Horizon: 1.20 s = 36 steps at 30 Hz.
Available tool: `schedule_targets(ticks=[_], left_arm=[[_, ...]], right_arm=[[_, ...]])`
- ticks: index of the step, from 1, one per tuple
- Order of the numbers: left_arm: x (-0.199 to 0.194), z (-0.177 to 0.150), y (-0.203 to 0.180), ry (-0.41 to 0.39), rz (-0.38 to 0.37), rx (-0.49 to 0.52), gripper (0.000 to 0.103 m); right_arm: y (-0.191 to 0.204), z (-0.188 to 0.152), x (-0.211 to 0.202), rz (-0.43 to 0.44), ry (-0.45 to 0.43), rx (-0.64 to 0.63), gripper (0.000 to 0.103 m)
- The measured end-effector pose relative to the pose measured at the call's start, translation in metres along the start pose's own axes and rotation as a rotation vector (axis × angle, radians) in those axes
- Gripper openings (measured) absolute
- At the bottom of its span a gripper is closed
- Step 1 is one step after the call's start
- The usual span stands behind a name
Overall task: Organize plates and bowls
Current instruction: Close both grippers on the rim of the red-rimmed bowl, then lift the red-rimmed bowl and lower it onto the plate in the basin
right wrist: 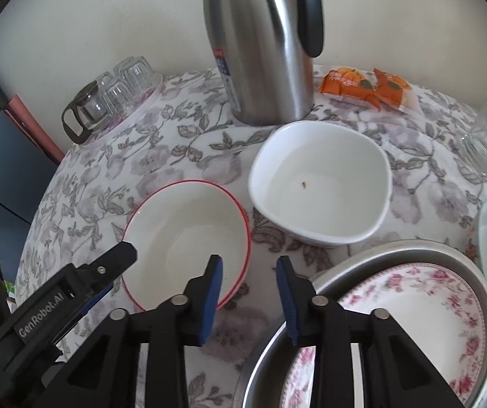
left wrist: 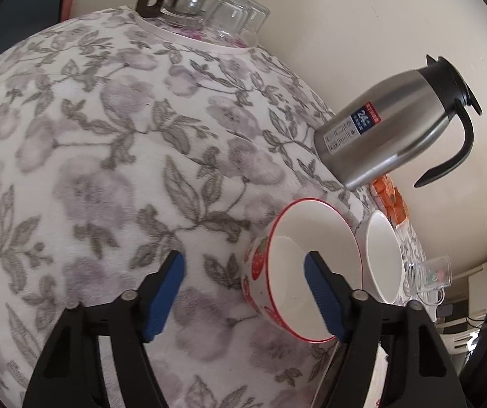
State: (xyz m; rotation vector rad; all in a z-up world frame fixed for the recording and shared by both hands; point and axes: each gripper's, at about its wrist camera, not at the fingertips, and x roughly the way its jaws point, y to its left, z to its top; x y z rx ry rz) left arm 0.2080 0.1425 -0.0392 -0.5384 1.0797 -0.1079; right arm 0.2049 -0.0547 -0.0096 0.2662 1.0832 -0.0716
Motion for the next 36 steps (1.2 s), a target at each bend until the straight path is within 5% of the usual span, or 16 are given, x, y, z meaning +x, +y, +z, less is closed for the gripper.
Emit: schedule_targets(ticks=[6, 17, 25, 36], left_arm=[[0.018, -0.002, -0.001, 0.035, -0.010, 0.004, 0.045], [0.040, -0.004, 0.004, 0.045, -0.005, 0.002, 0.040], [0.046, -0.005, -0.003, 0.061, -0.057, 0.004, 0.028], [0.041, -0.008, -0.007, 0.055, -0.034, 0.038, 0.027]], right_arm=[[0.007, 0.003, 0.018, -0.002, 0.027, -0.011, 0.017], [0.004, 0.006, 0.046, -0.006, 0.067, 0.015, 0.013], [0.005, 0.005, 0.048, -0.006, 0.081, 0.020, 0.013], [0.008, 0.003, 0.041, -0.009, 0.082, 0.017, 0.014]])
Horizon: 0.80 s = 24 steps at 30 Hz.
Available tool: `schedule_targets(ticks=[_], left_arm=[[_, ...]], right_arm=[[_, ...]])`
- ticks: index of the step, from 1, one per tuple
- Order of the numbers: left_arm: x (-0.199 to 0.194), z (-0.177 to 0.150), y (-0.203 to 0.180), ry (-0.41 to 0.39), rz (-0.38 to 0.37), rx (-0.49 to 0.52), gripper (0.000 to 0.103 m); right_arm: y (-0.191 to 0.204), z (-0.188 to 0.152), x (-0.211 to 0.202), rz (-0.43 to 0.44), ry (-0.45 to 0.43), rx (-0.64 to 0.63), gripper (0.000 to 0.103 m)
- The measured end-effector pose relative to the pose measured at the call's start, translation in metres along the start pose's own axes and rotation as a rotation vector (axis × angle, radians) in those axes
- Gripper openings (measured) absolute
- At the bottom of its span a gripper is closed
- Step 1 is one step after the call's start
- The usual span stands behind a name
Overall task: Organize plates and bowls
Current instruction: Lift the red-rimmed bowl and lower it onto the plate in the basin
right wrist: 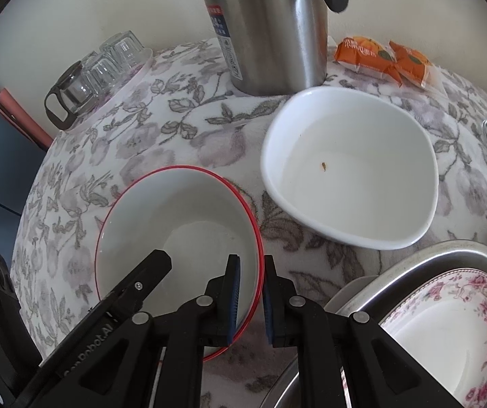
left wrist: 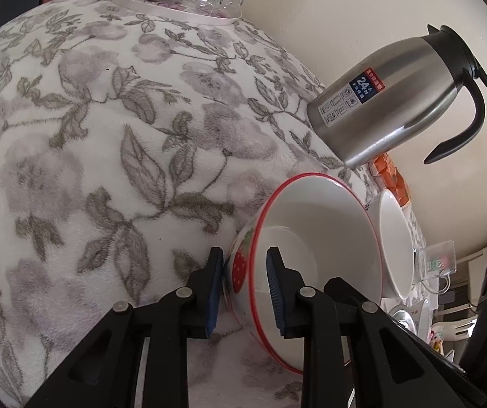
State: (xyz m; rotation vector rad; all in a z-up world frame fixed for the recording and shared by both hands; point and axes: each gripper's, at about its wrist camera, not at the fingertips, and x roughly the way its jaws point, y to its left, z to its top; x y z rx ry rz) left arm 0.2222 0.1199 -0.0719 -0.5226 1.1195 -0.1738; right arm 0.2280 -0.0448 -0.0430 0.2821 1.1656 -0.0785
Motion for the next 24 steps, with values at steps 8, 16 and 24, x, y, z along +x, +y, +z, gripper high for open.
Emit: schedule_targets(ticks=[8, 16, 24], left_arm=[[-0.017, 0.005, -0.003, -0.021, -0.005, 0.010, 0.027], [-0.053, 0.004, -0.021, -0.071, -0.011, 0.049, 0.027], [-0.083, -0.016, -0.055, -0.092, -0.025, 0.120, 0.027]], right_arm=[[0.007, -0.002, -0.021, 0.029, -0.033, -0.021, 0.014], [0.008, -0.007, -0.058, 0.057, -0.099, -0.014, 0.014], [-0.017, -0.024, -0.105, 0.078, -0.159, 0.051, 0.014]])
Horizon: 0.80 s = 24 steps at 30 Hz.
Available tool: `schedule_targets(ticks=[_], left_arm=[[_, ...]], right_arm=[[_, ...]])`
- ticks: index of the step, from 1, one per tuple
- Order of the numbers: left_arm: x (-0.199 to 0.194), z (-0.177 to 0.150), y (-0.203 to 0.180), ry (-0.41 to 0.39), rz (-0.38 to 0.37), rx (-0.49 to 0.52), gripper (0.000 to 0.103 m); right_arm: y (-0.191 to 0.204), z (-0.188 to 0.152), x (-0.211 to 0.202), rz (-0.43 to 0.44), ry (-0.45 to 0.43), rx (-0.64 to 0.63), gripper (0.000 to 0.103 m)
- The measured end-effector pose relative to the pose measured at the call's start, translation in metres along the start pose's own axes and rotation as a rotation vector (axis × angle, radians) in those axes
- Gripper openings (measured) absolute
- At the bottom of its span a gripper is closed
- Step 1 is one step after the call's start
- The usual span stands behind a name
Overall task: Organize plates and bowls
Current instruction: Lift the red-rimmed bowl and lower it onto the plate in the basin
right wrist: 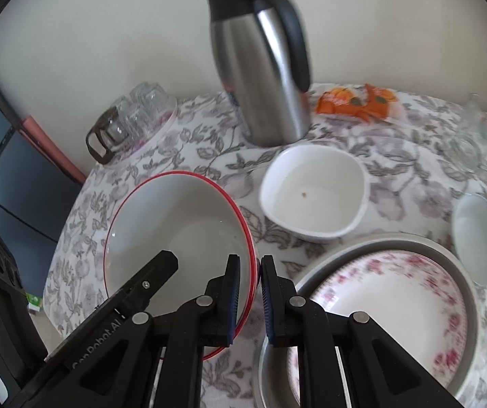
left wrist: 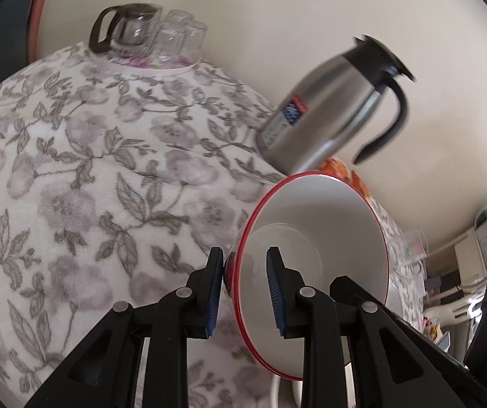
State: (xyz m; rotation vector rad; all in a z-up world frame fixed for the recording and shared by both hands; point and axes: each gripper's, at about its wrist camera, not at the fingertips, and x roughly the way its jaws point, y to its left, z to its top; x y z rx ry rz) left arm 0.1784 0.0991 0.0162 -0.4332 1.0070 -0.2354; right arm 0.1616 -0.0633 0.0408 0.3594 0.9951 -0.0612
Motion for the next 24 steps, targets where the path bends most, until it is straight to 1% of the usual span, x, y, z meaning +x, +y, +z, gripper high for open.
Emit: schedule_targets(ticks=[6, 14, 18, 24], left_arm=[[-0.010, -0.017, -0.032, 0.018, -0.038, 0.061, 0.027], [-0.023, -0.043, -0.076, 0.025, -0.036, 0.168, 0.027], [-0.020, -0.055, -0.087, 0.053, -0.053, 0.182, 0.027], [-0.018, -0.074, -0.106, 0.074, -0.034, 0.232, 0.027]], right_arm=[[-0.027, -0.015, -0.038, -0.016, -0.057, 0.043, 0.014], [-0.067, -0.040, -0.068, -0.002, -0.102, 0.129, 0.014], [-0.085, -0.053, -0.075, -0.013, -0.101, 0.156, 0.014], [-0.113, -0.068, -0.080, 0.008, -0.088, 0.215, 0.014]])
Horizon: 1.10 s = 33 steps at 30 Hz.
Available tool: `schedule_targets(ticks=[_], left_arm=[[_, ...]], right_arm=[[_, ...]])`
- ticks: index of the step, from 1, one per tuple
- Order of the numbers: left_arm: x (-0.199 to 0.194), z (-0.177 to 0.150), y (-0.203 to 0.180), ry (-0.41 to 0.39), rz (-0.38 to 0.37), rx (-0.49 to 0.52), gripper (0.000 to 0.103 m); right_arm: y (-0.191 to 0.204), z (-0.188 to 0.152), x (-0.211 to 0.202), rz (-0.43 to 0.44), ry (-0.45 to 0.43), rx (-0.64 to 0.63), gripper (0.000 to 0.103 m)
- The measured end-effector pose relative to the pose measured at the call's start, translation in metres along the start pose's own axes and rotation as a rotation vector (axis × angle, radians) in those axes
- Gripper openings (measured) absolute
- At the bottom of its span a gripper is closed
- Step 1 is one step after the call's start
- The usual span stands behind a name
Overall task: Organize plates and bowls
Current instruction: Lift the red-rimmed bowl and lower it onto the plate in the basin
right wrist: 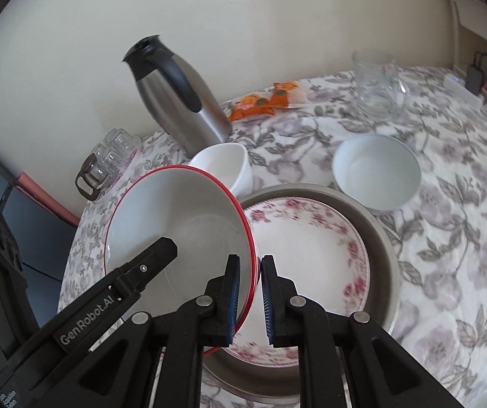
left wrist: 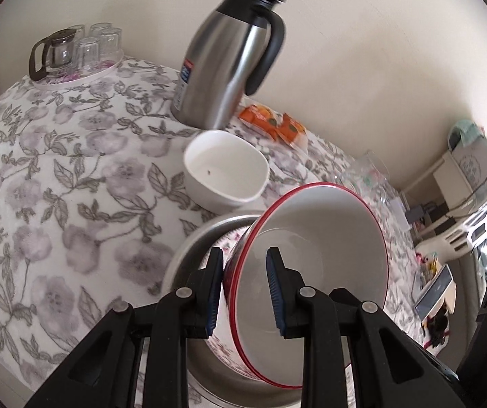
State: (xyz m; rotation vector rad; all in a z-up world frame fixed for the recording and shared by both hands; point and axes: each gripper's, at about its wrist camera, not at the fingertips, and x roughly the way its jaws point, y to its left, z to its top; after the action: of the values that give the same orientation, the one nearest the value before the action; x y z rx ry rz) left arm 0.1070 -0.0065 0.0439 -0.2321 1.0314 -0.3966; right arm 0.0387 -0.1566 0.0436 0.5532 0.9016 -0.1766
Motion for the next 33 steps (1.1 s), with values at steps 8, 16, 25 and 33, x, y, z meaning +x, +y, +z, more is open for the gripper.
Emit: schedule_targets(ticks=[8, 16, 25, 33], left_arm=[[0.007, -0.012, -0.022, 0.031, 0.006, 0.037, 0.027], [0.009, -0.018, -0.034, 0.042, 0.011, 0.031, 0.027], [0.023, -0.025, -0.045, 0.085, 0.051, 0.038, 0.027], [0.040, -0.032, -0.035, 0.138, 0.095, 0.012, 0.027]], right_arm=[[-0.019, -0.002, -0.011, -0.017, -0.006, 0.017, 0.014], [-0.033, -0.001, -0.013, -0.021, 0.013, 0.020, 0.014], [-0.051, -0.002, 0.001, -0.028, 0.068, 0.056, 0.017], [-0.053, -0.008, 0.021, -0.042, 0.132, 0.062, 0.017]])
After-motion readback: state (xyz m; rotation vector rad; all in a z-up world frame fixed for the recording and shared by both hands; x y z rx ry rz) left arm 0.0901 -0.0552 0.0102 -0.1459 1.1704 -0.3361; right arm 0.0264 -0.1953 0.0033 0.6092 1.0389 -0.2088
